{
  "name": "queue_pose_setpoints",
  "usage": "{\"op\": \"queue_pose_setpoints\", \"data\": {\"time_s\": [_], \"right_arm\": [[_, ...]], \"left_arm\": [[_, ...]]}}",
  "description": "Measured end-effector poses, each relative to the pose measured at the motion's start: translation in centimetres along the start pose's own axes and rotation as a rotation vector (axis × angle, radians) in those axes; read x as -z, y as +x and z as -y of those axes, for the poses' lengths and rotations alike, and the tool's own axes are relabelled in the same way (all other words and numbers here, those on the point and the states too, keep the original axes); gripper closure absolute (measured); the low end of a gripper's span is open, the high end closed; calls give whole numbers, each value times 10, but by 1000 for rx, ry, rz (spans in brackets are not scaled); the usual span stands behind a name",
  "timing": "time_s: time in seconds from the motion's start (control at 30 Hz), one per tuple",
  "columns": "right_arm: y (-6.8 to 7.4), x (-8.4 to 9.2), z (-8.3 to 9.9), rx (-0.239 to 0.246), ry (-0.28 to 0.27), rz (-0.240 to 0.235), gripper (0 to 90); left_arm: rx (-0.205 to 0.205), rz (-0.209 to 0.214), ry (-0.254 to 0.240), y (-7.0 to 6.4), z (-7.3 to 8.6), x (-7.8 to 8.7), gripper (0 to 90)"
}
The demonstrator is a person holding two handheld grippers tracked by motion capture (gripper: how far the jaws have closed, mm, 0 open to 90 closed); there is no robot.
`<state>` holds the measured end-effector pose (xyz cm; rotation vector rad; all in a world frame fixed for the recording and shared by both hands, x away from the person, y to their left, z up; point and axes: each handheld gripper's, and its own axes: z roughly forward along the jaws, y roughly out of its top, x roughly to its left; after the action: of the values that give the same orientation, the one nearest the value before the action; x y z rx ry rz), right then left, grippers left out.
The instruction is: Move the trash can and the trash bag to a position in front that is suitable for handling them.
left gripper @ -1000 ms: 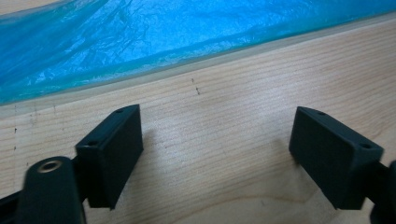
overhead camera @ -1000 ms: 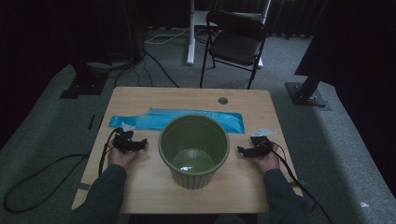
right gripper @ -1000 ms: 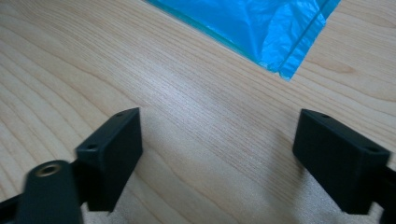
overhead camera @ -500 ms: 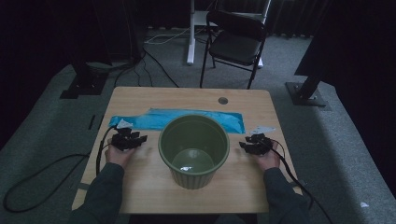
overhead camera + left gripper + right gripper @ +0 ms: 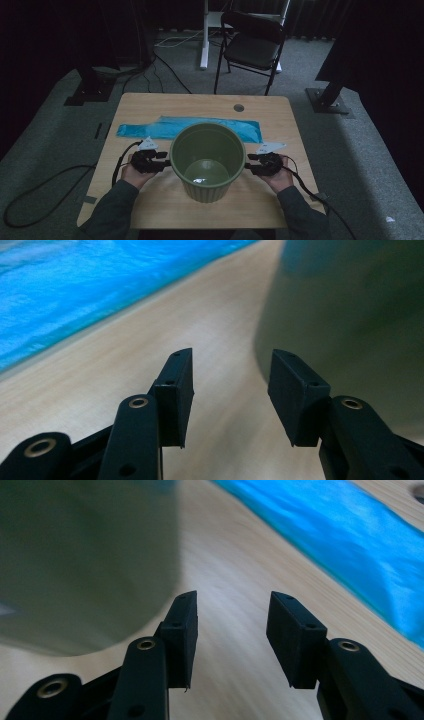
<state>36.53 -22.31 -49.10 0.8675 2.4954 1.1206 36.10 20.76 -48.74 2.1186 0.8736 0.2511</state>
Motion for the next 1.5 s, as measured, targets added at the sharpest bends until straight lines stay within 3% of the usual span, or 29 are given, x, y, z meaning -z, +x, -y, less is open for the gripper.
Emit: {"op": "queue_pose_setpoints", "data": {"time_s": [0.23, 0.33, 0.7, 0.8, 0.9, 1.07, 1.3, 1.33, 1.5], "right_arm": [[20, -1, -10, 51, -22, -69, 544], [24, -3, -14, 48, -19, -83, 555], [25, -13, -24, 39, -18, -86, 570], [28, -16, -29, 60, -11, -86, 568], [21, -15, -34, 71, -22, -37, 568], [-11, -9, -32, -3, -56, 72, 581], [-48, -23, -20, -56, 30, 229, 582], [-56, -26, -18, -87, 38, 242, 581], [-79, -38, -14, -151, 84, 306, 570]], "left_arm": [[-73, 38, 6, -23, 4, 10, 526], [-73, 46, 3, -26, 4, 8, 523], [-43, 5, -2, -12, 4, 10, 529], [-23, -3, -8, -5, 5, 10, 526], [-9, -17, -17, 0, 5, 9, 525], [3, -35, -9, 7, 7, 10, 525], [16, -55, -13, 14, 8, 10, 526], [15, -55, -12, 15, 8, 10, 527], [17, -56, -10, 16, 8, 9, 528]]}}
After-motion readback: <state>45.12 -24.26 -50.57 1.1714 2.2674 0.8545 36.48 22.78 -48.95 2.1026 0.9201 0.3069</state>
